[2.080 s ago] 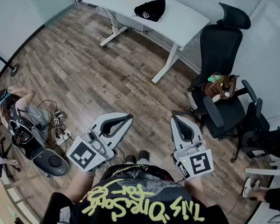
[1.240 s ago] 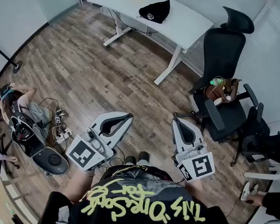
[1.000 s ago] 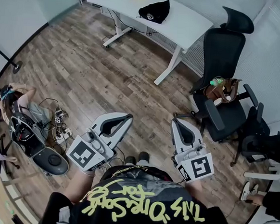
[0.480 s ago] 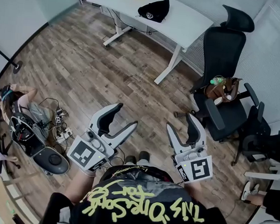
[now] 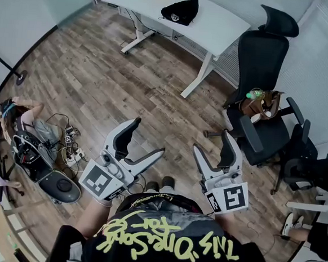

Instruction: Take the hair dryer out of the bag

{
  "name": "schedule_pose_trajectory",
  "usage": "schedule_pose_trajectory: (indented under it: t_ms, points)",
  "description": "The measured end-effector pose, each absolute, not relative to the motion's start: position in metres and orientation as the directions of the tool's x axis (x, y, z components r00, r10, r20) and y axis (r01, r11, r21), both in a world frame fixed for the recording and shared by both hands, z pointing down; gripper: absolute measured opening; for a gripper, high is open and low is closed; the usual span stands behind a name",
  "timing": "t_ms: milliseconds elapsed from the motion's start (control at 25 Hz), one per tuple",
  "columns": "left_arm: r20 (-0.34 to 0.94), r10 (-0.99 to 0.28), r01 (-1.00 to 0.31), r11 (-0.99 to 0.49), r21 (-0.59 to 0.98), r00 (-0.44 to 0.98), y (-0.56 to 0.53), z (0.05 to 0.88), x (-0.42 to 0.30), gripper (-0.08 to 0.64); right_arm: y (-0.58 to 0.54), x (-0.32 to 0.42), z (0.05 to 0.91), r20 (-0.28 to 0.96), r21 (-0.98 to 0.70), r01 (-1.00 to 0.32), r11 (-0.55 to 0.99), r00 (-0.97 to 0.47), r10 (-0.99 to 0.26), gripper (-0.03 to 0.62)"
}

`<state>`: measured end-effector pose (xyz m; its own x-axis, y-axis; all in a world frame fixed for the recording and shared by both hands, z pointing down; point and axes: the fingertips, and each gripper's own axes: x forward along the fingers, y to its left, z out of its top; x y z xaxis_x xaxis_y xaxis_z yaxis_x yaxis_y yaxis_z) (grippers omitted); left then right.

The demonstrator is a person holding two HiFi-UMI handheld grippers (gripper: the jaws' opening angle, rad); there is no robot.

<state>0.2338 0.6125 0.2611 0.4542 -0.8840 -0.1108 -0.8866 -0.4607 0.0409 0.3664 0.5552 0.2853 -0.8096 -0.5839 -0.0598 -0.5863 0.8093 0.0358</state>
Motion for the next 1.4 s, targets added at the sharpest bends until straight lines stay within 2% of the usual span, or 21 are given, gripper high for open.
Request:
schedule_pose_trajectory:
  t_ms: [280, 480, 720, 880, 1200, 1400]
  points:
    - [-0.112, -0.88, -0.883, -0.468, 0.042, 0.461, 0.604, 0.264, 0.247, 0.366, 0.547, 0.374, 0.29, -0.046, 0.034, -0.581, 0.813, -0.814, -0.579, 0.33]
    - [-0.11, -0.883, -0.886, -0.462, 0.041, 0.455, 0.598, 0.271, 0.253, 0.337, 0.541, 0.384, 0.297, -0.04, 0.044, -0.576, 0.816, -0.817, -0.575, 0.33]
    - [-0.123, -0.882, -0.887, -0.462, 0.028, 0.455, 0.587, 0.268, 0.268, 0.351, 0.531, 0.399, 0.298, -0.038, 0.063, -0.572, 0.818, -0.82, -0.571, 0.33]
    - [-0.174, -0.866, -0.876, -0.48, 0.036, 0.468, 0.584, 0.262, 0.276, 0.389, 0.519, 0.402, 0.3, -0.039, 0.057, -0.561, 0.826, -0.828, -0.56, 0.33]
    - [-0.111, -0.911, -0.914, -0.404, 0.046, 0.397, 0.597, 0.278, 0.265, 0.405, 0.521, 0.387, 0.313, -0.031, 0.024, -0.499, 0.866, -0.867, -0.498, 0.33]
    - [-0.128, -0.922, -0.922, -0.377, 0.089, 0.365, 0.597, 0.28, 0.252, 0.405, 0.518, 0.375, 0.314, -0.026, 0.026, -0.475, 0.879, -0.88, -0.475, 0.33]
